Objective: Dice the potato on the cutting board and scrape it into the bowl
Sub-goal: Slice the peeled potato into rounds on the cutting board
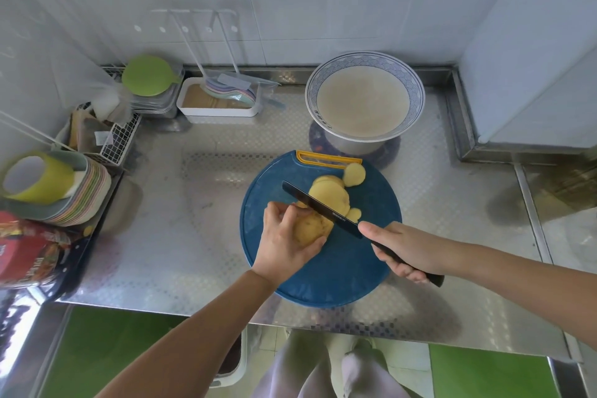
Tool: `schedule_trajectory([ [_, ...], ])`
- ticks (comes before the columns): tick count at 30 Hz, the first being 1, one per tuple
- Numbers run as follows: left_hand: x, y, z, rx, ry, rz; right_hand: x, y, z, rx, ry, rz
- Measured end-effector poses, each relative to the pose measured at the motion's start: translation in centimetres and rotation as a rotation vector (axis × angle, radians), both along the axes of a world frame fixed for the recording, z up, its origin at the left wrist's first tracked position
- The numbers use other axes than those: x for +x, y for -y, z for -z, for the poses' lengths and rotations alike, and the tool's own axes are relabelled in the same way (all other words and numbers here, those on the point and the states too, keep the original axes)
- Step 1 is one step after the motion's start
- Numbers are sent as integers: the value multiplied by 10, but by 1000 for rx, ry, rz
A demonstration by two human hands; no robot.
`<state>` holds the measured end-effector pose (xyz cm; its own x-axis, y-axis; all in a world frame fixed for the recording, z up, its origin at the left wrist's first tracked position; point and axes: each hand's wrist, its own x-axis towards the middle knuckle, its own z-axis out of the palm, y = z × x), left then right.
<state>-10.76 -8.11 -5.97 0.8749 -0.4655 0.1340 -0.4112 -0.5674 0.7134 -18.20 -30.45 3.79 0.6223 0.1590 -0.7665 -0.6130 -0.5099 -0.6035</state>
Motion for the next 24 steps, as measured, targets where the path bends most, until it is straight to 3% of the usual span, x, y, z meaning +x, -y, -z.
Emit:
schedule_trajectory([
  [24,5,2,2,-13,-23,-40,27,-15,22,4,-39,5],
])
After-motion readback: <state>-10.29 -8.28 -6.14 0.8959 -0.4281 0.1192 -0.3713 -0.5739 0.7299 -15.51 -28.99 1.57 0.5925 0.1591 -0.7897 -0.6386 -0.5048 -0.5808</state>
